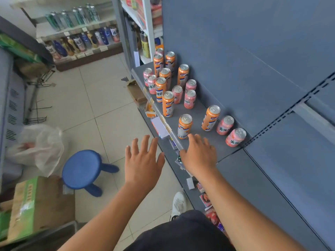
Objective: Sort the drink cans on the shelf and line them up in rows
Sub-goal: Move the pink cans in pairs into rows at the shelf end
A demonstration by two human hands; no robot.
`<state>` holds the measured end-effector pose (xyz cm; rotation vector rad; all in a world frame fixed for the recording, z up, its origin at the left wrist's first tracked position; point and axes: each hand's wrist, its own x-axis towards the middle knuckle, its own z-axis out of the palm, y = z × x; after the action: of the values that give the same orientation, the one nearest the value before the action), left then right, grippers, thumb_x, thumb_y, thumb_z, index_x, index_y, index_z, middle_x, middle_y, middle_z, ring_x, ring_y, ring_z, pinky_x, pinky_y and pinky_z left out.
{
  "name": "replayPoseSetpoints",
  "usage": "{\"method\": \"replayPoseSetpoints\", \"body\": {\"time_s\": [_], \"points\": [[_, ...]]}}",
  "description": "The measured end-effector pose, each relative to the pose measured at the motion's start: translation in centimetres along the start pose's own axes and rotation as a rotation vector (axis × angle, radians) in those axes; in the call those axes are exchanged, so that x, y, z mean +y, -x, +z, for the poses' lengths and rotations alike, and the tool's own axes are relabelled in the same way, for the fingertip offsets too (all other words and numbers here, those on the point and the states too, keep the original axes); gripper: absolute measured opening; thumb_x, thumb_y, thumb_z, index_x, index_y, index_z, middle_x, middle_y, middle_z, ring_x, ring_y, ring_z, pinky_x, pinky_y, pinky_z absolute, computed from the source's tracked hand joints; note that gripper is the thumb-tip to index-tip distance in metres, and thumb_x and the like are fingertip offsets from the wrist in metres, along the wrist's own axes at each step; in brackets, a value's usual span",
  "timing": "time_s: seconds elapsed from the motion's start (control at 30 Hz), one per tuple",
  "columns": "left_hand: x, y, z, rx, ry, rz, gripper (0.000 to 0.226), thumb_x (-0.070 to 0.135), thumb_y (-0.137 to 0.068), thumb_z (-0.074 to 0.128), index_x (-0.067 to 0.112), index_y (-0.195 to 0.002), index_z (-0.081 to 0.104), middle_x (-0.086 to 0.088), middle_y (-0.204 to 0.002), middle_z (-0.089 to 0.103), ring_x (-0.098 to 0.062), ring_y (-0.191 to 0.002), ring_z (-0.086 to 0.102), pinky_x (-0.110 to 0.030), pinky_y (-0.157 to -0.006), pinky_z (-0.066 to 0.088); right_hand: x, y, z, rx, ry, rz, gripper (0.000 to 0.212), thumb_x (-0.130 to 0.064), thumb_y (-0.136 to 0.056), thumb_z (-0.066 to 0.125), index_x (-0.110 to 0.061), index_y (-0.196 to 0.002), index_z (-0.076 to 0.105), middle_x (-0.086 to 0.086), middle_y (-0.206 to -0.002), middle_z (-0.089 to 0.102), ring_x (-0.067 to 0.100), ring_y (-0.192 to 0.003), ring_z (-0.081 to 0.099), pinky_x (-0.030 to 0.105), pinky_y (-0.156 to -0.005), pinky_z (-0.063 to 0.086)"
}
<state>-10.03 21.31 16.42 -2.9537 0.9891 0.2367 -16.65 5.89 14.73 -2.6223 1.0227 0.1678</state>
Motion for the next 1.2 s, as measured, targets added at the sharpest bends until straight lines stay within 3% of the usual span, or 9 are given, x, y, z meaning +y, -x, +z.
{"method": "replayPoseSetpoints", "body": {"time_s": [0.27, 0.4, 0.6, 0.7, 0.87, 1.1, 1.2], "points": [[3.0, -12.3, -1.4, 0.064, 0.039, 0.069, 0.051, 0.047, -0.098, 0.044, 0.022, -0.143, 0.042, -0.004, -0.149, 0.042, -0.037, -0.135, 0.037, -0.052, -0.106, 0.036, 1.9, -9.2, -2.8, 0.026, 0.032, 0.051, 0.032, -0.034, -0.090, 0.052, -0.018, -0.118, 0.051, 0.004, -0.124, 0.055, 0.029, -0.121, 0.047, 0.039, -0.085, 0.039], [4.5, -17.5, -1.1, -0.028, 0.038, 0.097, 0.055, 0.046, -0.098, 0.041, 0.025, -0.148, 0.034, 0.000, -0.156, 0.030, -0.036, -0.142, 0.026, -0.053, -0.108, 0.032, 3.1, -12.4, -3.0, 0.019, 0.039, 0.129, 0.034, -0.032, -0.088, 0.051, -0.018, -0.119, 0.052, 0.003, -0.128, 0.055, 0.030, -0.117, 0.048, 0.038, -0.086, 0.037], [6.9, -25.6, -0.7, -0.089, 0.100, 0.259, 0.051, 0.042, -0.095, 0.044, 0.025, -0.142, 0.033, 0.002, -0.150, 0.030, -0.034, -0.139, 0.024, -0.051, -0.106, 0.033, 5.3, -16.6, -3.3, 0.001, 0.038, 0.425, 0.035, -0.037, -0.092, 0.047, -0.018, -0.120, 0.054, 0.004, -0.126, 0.056, 0.031, -0.119, 0.049, 0.041, -0.088, 0.039], [8.6, -30.1, -0.6, -0.157, 0.097, 0.394, 0.056, 0.041, -0.096, 0.041, 0.026, -0.147, 0.026, 0.000, -0.156, 0.024, -0.033, -0.144, 0.019, -0.053, -0.110, 0.027, 5.5, -18.7, -3.6, -0.014, 0.014, 0.590, 0.039, -0.039, -0.092, 0.045, -0.016, -0.122, 0.054, 0.007, -0.132, 0.054, 0.033, -0.120, 0.049, 0.041, -0.093, 0.039], [9.6, -36.6, 0.0, -0.177, 0.089, 0.524, 0.047, 0.034, -0.092, 0.046, 0.022, -0.136, 0.037, -0.001, -0.146, 0.036, -0.034, -0.130, 0.034, -0.050, -0.104, 0.030, 3.9, -21.0, -3.8, -0.014, -0.125, 0.817, 0.042, -0.033, -0.093, 0.047, -0.015, -0.131, 0.049, 0.012, -0.133, 0.054, 0.036, -0.121, 0.048, 0.041, -0.095, 0.041], [10.1, -40.0, 2.8, -0.358, 0.204, 0.566, 0.051, 0.027, -0.090, 0.051, 0.016, -0.139, 0.042, -0.004, -0.145, 0.041, -0.032, -0.129, 0.035, -0.046, -0.103, 0.033, 3.9, -21.4, -0.9, -0.066, -0.340, 1.016, 0.042, -0.035, -0.096, 0.046, -0.028, -0.137, 0.050, 0.000, -0.141, 0.052, 0.027, -0.126, 0.050, 0.037, -0.098, 0.038], [10.6, -40.4, 4.0, -0.522, 0.395, 0.401, 0.052, 0.024, -0.088, 0.054, 0.013, -0.139, 0.044, -0.011, -0.138, 0.049, -0.034, -0.124, 0.044, -0.044, -0.097, 0.041, 4.8, -21.3, 0.6, -0.108, -0.466, 1.162, 0.040, -0.033, -0.097, 0.044, -0.030, -0.135, 0.052, -0.001, -0.138, 0.056, 0.027, -0.124, 0.053, 0.035, -0.091, 0.039]]}}
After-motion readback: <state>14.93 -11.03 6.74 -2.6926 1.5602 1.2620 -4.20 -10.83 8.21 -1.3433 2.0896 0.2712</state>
